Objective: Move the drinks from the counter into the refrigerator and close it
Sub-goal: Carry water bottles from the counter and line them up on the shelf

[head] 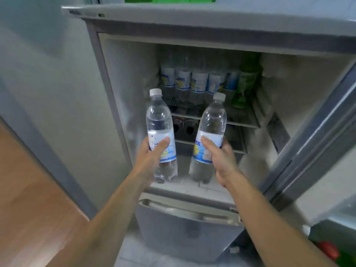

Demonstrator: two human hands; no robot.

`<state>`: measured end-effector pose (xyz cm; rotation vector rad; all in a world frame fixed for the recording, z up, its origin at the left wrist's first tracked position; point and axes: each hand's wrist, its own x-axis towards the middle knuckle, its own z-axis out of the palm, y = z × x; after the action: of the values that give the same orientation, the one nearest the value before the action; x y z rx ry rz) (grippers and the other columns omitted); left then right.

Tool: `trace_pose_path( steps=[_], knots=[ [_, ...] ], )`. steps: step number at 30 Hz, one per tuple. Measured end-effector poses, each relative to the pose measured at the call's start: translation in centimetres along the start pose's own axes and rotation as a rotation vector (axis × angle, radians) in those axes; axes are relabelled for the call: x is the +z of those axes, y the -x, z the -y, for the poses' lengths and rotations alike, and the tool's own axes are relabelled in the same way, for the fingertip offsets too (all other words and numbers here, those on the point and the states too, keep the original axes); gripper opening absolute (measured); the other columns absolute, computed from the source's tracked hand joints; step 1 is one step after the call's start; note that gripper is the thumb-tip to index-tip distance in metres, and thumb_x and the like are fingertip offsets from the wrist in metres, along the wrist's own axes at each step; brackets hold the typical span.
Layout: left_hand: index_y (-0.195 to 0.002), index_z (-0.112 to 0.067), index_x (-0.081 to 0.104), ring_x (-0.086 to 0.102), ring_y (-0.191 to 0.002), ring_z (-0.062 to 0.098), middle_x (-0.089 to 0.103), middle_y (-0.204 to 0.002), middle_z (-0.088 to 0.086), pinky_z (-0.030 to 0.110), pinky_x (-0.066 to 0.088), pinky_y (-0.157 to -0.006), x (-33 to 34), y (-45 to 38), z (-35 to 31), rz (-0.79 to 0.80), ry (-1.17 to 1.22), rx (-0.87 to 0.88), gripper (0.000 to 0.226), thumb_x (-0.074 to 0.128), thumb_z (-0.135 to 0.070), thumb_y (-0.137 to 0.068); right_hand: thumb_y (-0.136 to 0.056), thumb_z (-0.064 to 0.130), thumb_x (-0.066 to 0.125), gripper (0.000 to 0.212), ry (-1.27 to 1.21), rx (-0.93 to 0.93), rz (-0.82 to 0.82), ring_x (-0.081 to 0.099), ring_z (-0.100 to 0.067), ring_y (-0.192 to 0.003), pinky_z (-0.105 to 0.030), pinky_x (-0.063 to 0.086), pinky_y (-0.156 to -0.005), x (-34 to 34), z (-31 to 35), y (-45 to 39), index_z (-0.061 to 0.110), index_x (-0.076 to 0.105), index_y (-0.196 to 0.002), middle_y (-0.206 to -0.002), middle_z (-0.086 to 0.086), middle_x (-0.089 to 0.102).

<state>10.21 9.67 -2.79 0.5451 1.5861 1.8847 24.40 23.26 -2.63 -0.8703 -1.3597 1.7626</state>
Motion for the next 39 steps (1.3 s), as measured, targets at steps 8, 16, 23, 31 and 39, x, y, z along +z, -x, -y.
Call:
trace_pose_path(
  steps=[8,16,23,31,39],
  knots=[
    [-0.11,-0.025,0.056,0.071,-0.086,0.012,0.071,-0.101,-0.003,0.027,0.058,-0.068,3.4,-11.3,-5.2,-0.137,-0.144,0.307,0.037,0.08,-0.024,-0.081,-0.081,0.029,0.08,0.041,-0.026,-0.231,-0.052,0.072,-0.007,-0.094,-0.026,0.059,-0.08,2.4,4.9,-9.7,0.031,0.059,-0.117,-0.106,0.01,0.072],
    [-0.098,-0.027,0.064,0.066,-0.084,-0.01,0.07,-0.09,-0.018,0.007,0.05,-0.066,5.6,-18.3,-7.7,-0.143,-0.267,0.498,0.025,0.076,-0.012,-0.083,-0.087,0.026,0.076,0.034,0.03,-0.247,-0.022,0.063,-0.001,-0.095,-0.029,0.054,-0.086,5.8,6.6,-16.5,0.04,0.052,-0.106,-0.103,0.016,0.065],
    [-0.117,-0.016,0.056,0.056,-0.091,-0.005,0.057,-0.106,-0.01,0.001,0.039,-0.068,5.9,-22.7,-7.2,-0.178,-0.373,0.428,0.039,0.077,-0.019,-0.084,-0.089,0.023,0.073,0.051,0.092,-0.29,-0.027,0.063,-0.01,-0.107,-0.03,0.051,-0.094,8.7,6.0,-19.5,0.02,0.049,-0.133,-0.119,0.006,0.064],
    [-0.136,-0.01,0.048,0.054,-0.125,0.022,0.058,-0.135,0.009,0.024,0.043,-0.094,6.0,-23.8,-6.8,-0.218,-0.442,0.489,0.058,0.075,-0.018,-0.085,-0.087,0.023,0.076,0.059,0.142,-0.373,-0.053,0.061,-0.01,-0.116,-0.029,0.054,-0.096,11.6,5.1,-20.6,0.018,0.049,-0.139,-0.13,0.0,0.062],
    [-0.153,-0.029,0.024,0.057,-0.121,0.029,0.052,-0.141,0.007,0.04,0.05,-0.095,5.2,-21.0,-4.8,-0.274,-0.783,0.49,0.068,0.06,-0.033,-0.095,-0.083,0.038,0.077,0.054,0.496,-0.389,-0.035,0.06,-0.002,-0.104,-0.007,0.045,-0.073,9.2,4.6,-19.4,0.023,0.051,-0.129,-0.121,0.01,0.061]
  ],
)
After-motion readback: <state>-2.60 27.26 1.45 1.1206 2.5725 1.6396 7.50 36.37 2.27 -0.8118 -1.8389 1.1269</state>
